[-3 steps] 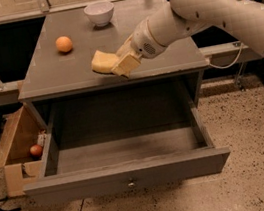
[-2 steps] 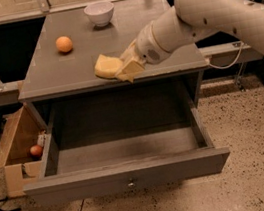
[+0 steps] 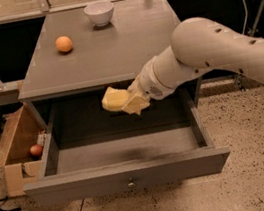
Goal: Place sponge into top drawer
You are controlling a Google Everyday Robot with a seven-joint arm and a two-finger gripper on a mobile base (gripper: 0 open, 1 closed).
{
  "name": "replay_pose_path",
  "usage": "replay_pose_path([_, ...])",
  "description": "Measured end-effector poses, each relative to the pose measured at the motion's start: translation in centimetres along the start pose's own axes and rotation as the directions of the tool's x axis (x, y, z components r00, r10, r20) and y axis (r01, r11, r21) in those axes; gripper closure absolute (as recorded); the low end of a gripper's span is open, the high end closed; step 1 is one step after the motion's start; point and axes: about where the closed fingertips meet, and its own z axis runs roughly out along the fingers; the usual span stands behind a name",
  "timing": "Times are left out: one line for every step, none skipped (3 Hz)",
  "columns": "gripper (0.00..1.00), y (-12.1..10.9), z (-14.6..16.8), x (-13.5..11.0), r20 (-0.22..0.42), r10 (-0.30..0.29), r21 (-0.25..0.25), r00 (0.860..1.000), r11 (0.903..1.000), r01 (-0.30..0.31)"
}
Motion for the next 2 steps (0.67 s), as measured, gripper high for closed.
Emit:
replay_pose_path([1.0,2.44,3.43,3.84,-0.103,0.052,-0.034,0.993,0.9979,-0.055])
replay_pose_path([1.0,2.34,3.96,4.2,-0.107,0.061,-0.035,0.992,0.9973,-0.065])
